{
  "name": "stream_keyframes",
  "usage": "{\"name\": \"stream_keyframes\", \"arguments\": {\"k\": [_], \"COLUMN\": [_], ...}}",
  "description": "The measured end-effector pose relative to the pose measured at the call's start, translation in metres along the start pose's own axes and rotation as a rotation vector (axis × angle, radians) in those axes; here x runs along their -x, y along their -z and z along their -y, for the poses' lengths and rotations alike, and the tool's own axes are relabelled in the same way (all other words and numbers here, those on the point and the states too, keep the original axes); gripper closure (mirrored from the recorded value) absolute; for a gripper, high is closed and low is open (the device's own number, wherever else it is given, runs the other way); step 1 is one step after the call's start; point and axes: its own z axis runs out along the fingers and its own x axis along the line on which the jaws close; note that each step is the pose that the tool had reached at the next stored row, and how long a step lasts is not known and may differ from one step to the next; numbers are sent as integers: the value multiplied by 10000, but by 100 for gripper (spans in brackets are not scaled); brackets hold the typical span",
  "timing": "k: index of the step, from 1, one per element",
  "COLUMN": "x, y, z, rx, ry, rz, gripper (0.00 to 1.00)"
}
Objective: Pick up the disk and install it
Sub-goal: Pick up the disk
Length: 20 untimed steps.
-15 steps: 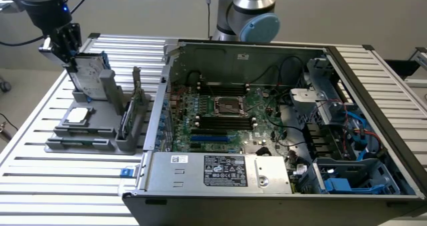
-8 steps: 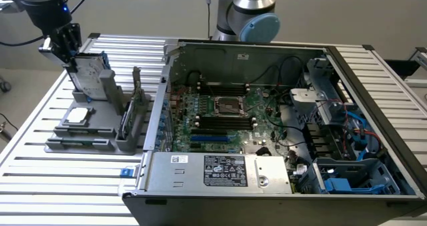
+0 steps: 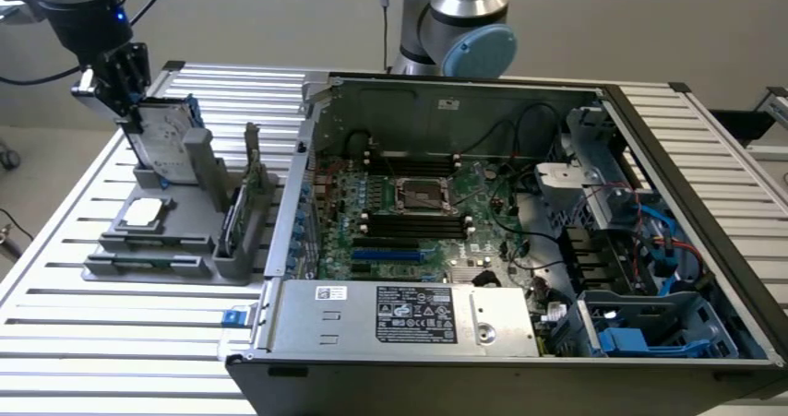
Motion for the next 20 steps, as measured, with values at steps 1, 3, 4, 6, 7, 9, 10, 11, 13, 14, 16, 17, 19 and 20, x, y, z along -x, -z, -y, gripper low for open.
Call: {"name": "stream_keyframes", "arguments": {"k": [1,3,4,6,7,9,10,11,13,14,16,17,19,20], "x": [0,-1,-1,-3,-5,-8,-10,-12,-16,-17,-20,-22,-26,-27], "y": [0,8,22,85,130,220,265,311,401,449,540,585,675,721], "z": [0,-1,-1,-1,-1,-1,-2,-2,-2,-2,-3,-3,-3,-2], "rx": [0,1,-1,0,0,0,1,0,2,0,0,0,0,0], "ry": [0,0,0,0,0,-1,-1,-1,0,-1,-1,-1,-1,0], "rz": [0,-1,0,0,0,0,0,0,-2,-1,0,0,0,0], "gripper": [67,67,67,67,67,67,67,67,67,67,67,67,67,67]}}
